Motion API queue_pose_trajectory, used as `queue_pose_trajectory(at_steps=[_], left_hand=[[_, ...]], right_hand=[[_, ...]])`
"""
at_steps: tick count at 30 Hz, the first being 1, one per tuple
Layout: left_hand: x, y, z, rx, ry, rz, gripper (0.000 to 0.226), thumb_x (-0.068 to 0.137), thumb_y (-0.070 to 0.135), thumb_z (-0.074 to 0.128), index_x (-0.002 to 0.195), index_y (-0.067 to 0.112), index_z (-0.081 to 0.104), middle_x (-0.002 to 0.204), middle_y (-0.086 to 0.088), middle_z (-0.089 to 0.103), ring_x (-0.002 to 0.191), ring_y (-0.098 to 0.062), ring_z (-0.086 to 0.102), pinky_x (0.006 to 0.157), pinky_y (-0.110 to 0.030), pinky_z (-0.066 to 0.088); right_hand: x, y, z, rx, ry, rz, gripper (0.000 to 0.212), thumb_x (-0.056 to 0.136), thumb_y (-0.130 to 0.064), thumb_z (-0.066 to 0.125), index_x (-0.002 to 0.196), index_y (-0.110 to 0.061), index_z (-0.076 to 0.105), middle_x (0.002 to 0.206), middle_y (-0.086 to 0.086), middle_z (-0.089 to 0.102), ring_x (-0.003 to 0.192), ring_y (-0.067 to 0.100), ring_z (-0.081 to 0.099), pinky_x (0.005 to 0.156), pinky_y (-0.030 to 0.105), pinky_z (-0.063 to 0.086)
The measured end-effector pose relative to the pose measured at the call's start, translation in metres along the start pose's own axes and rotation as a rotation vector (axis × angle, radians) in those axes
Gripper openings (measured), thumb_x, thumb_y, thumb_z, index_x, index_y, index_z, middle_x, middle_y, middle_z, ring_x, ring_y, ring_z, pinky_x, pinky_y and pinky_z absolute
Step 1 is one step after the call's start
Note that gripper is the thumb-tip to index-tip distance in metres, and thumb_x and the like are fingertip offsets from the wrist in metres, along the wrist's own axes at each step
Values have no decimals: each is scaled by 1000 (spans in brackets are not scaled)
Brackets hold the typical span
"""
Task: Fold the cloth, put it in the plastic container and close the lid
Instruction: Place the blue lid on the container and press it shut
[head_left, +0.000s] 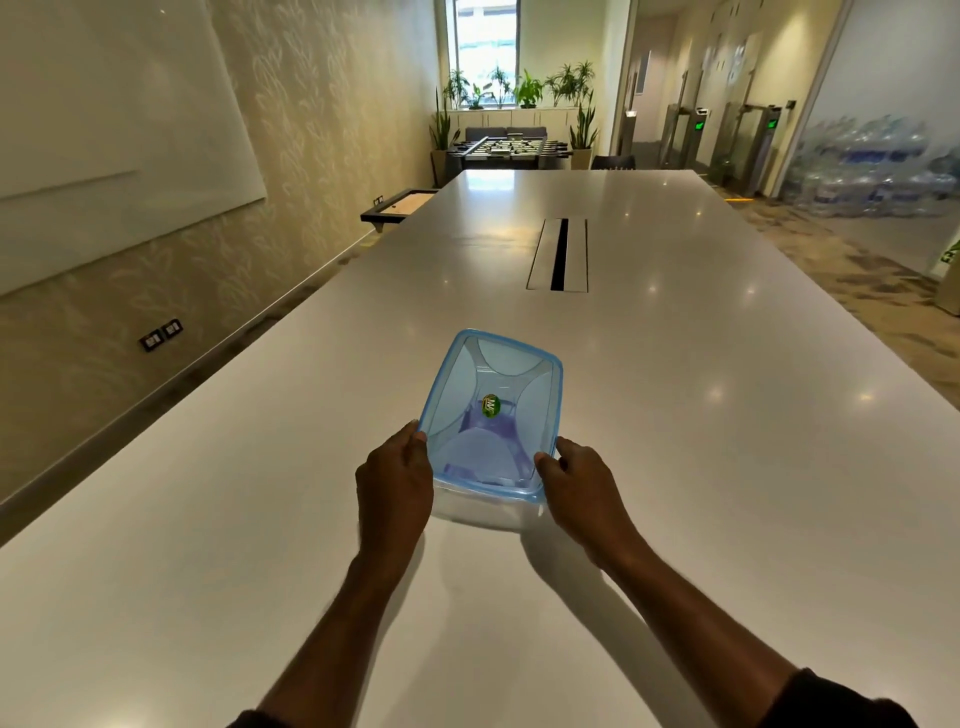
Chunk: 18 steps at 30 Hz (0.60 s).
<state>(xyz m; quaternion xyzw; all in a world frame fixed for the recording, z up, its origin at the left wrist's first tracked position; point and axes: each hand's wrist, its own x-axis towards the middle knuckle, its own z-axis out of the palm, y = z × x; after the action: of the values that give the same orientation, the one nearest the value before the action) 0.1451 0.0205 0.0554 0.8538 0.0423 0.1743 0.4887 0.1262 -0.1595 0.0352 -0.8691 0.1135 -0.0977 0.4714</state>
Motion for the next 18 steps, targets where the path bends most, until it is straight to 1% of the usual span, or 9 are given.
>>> queue_pose_trajectory(at_steps=[1,4,5,7,9,12,15,16,18], left_hand=[[1,0,0,-1,-2,-6,30,96,16,49,118,2,64,114,-16,70,105,-31,64,87,-28,47],[4,-2,0,14,-6,-28,25,94,13,53,108,0,69,105,-16,73,93,-28,67,75,-22,42],[5,-3,1,12,-1,-36,24,93,12,55,107,0,69,105,-16,73,91,-25,67,74,-20,41],[7,-6,1,-5,11,-48,24,91,12,58,109,0,69,106,-15,73,91,-22,66,75,-19,41],[8,-9,2,-29,16,-65,25,90,14,60,110,2,69,106,-15,73,91,-20,66,76,-20,43],[11,-12,3,-32,12,-63,24,89,16,61,108,4,70,104,-13,74,82,-13,62,72,-20,43],[14,-15,5,-28,27,-48,24,89,18,63,107,5,71,104,-12,74,87,-16,66,73,-20,44],[15,-17,5,-30,34,-46,24,88,19,63,106,5,72,103,-12,74,91,-19,67,75,-21,45],[17,-19,7,-41,41,-45,24,88,20,64,105,6,72,102,-11,74,95,-24,68,79,-24,48]], right_hand=[[1,1,1,-15,3,2,25,95,-21,46,102,-7,65,86,15,60,71,24,46,51,20,31],[3,3,5,-19,-1,-5,25,96,-20,44,101,-5,64,93,22,64,79,30,52,58,30,32],[3,4,5,-24,-3,-10,25,96,-20,44,100,-5,64,93,23,65,83,33,55,63,30,32],[2,4,6,-31,-5,-24,25,97,-19,43,99,-4,63,93,21,66,86,35,57,66,30,34],[1,4,6,-1,-7,-21,25,99,-20,42,101,-6,63,91,15,66,79,31,58,64,32,40],[-1,3,3,58,-15,-3,27,100,-22,42,110,-9,63,85,6,64,63,20,57,55,33,49],[-4,2,1,146,-28,42,30,100,-26,46,122,-13,60,76,4,64,44,12,55,38,25,44],[-5,2,0,196,-29,85,34,99,-28,48,129,-14,55,75,4,63,41,12,54,36,24,42],[-5,3,-1,314,-52,196,50,96,-30,54,142,-13,40,70,6,61,41,14,52,37,26,41]])
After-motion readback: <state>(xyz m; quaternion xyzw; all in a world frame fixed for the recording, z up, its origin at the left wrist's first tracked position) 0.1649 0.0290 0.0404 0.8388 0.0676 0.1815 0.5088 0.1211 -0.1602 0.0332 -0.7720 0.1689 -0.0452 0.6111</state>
